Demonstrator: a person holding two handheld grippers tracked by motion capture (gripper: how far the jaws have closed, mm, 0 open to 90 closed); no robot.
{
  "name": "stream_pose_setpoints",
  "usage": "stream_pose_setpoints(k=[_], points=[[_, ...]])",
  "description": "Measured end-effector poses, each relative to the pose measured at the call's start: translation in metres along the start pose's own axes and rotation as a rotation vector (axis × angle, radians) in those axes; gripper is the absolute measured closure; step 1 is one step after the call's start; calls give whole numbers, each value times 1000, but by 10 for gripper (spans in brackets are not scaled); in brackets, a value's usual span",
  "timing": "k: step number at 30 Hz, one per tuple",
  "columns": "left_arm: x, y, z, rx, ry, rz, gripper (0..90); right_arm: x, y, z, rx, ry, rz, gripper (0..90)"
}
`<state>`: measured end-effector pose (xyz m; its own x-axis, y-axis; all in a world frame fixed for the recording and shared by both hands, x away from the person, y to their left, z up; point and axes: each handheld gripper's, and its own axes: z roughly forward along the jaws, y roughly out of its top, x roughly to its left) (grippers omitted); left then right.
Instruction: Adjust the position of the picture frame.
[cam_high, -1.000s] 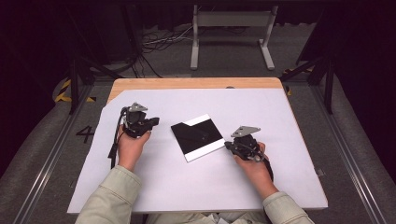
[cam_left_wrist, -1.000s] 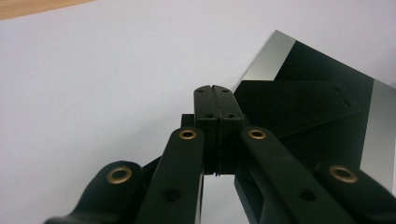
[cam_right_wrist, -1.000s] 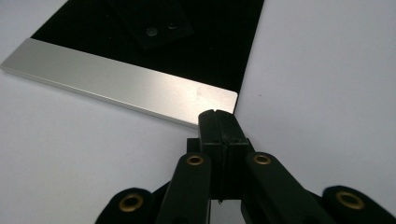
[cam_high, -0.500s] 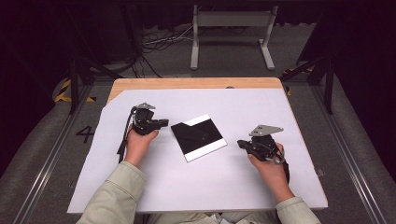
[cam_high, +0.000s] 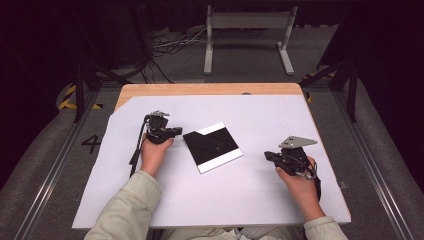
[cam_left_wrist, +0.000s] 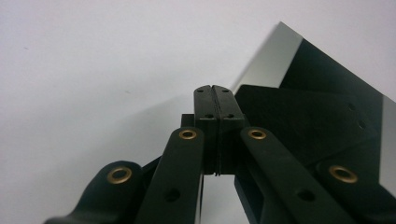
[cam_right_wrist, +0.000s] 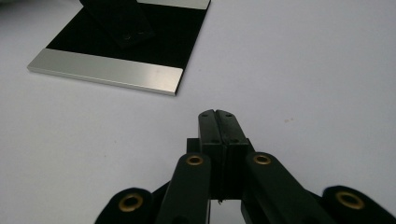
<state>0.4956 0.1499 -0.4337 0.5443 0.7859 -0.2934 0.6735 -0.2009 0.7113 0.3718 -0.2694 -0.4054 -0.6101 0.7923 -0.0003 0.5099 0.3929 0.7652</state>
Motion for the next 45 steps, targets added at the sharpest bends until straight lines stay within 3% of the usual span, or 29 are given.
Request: stream_pose_setpoints(k=[4,8,17,26,30,42,45], points=[[1,-1,6,-2,-19,-41,900,1,-3,-1,5,-4,-3,900],[2,-2,12,19,-27,-52,900,1,-5,-3,4,-8,0,900],[1,-3,17,36,-9,-14,900,1,-7,-5,8,-5,1,900],[6,-5,22,37,4,-29,900,1,-8,-4,10,-3,1,900],[5,-4,23,44,-4,-9,900,2,-8,-5,6,-1,0,900],[5,-4,20,86,-66,-22,900,2,-7,-2,14,14,-7,900],[-1,-5,19,115,-75,9,900,2,-6,-1,17,20,-6,899]])
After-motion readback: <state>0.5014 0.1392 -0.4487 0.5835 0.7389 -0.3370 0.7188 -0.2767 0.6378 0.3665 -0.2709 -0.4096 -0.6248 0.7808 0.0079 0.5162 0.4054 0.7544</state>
